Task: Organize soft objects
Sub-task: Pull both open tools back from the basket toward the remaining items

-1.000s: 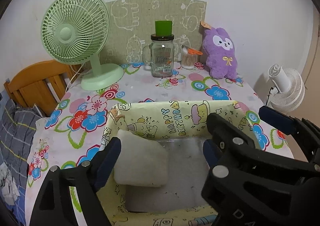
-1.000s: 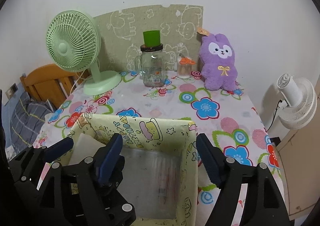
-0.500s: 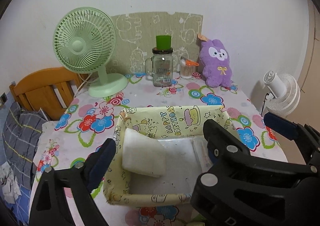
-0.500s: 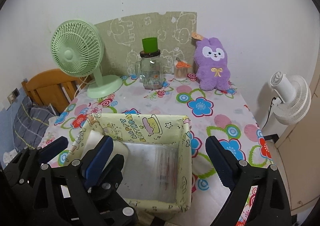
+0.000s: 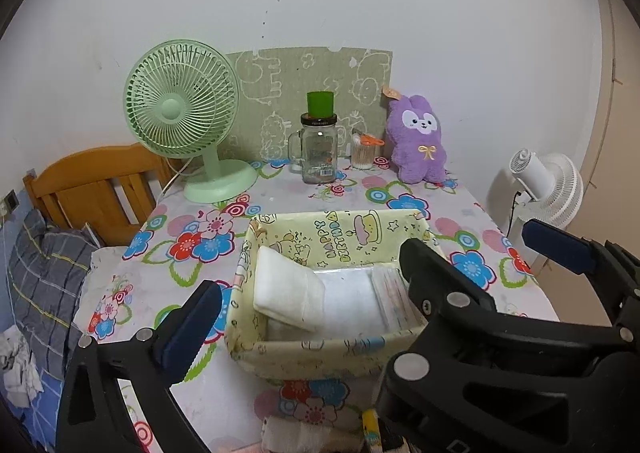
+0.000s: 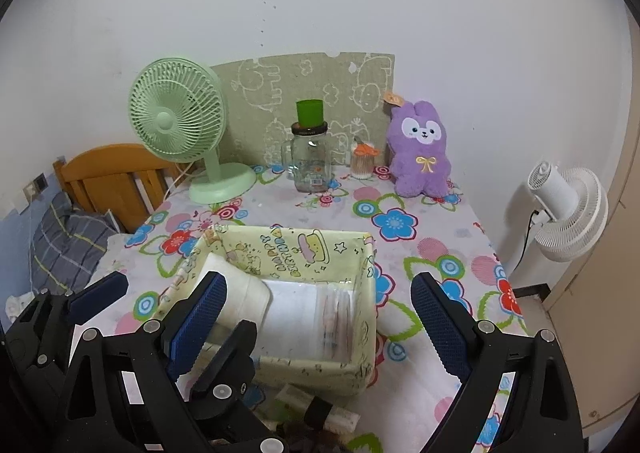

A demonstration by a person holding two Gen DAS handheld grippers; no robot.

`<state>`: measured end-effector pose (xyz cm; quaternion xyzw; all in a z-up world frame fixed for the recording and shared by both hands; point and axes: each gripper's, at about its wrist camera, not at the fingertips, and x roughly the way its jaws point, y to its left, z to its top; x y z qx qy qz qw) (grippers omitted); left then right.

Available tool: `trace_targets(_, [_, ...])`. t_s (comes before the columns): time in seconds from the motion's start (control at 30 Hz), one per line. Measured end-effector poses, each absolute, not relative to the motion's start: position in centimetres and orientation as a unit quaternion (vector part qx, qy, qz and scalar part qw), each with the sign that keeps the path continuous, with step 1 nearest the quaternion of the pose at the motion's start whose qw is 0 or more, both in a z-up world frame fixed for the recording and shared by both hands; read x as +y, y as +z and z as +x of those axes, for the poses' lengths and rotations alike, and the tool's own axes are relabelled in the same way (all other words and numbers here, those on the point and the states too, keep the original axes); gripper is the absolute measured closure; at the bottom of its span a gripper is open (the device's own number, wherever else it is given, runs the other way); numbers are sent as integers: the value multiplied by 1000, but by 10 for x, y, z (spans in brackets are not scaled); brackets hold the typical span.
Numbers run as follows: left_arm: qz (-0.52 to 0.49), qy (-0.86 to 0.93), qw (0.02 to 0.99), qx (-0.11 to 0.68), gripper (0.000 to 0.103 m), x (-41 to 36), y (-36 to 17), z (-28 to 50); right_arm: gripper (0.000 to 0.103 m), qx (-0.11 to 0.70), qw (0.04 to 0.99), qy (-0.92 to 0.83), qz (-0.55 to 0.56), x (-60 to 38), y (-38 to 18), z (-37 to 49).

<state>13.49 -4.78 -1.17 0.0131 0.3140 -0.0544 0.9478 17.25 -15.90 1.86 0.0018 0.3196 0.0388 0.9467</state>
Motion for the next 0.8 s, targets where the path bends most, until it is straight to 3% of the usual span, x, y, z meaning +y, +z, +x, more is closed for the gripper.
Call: trace_targets(0.8, [7,-66,957,281,0,-42,-1,50,8,269,961,63,-11,-151,39,82])
